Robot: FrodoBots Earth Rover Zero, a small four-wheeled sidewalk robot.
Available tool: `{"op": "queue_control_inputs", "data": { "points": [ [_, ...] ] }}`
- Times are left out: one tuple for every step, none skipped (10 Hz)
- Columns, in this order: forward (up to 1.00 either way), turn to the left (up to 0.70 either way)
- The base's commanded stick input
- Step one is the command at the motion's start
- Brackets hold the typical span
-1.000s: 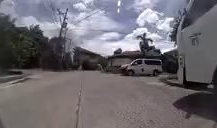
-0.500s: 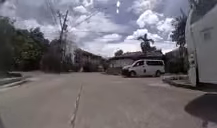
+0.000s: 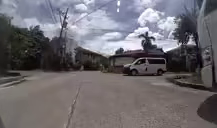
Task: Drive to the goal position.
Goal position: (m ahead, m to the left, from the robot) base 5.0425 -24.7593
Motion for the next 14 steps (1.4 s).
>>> {"op": "queue_control_inputs", "data": {
  "points": [
    [0.5, -0.48],
    [0.5, -0.5],
    [0.5, -0.32],
    [0.5, -0.03],
    [0.5, 0.0],
    [0.5, 0.0],
    [0.5, 0.0],
    [0.5, -0.02],
    [0.5, -0.05],
    [0.5, -0.5],
    [0.5, -0.5],
    [0.5, -0.5],
    [0.5, -0.14],
    [0.5, -0.05]
  ]
}}
